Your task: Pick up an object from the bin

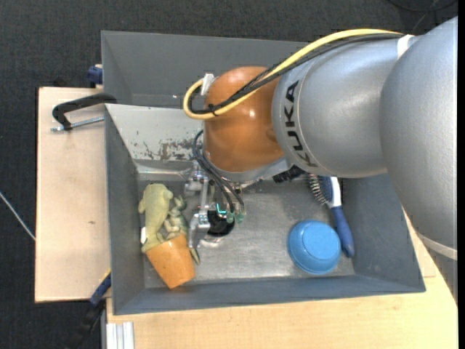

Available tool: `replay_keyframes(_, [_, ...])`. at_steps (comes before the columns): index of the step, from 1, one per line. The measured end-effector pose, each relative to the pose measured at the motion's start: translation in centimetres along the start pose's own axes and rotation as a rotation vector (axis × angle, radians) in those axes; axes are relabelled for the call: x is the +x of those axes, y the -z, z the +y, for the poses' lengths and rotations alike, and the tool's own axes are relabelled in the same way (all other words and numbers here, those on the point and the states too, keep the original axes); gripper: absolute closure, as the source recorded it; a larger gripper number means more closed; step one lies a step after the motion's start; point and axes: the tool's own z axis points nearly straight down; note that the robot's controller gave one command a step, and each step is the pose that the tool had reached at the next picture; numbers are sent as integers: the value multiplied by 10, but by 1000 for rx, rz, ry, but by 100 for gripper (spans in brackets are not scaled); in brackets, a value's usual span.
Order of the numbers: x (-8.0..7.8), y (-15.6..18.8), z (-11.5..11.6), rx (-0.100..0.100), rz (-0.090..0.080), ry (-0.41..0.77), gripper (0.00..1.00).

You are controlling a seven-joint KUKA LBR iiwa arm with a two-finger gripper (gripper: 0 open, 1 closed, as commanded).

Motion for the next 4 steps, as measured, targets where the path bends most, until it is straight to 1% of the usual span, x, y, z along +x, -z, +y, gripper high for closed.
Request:
replay_keyframes(1, [-1,-84,-20,0,-10,304,0])
replay_keyframes(2, [0,-73,-1,0,-17,462,0])
replay_keyframes(3, [0,-72,-4,6,-5,460,100])
replay_keyframes(4, [3,87,20,3,-21,906,100])
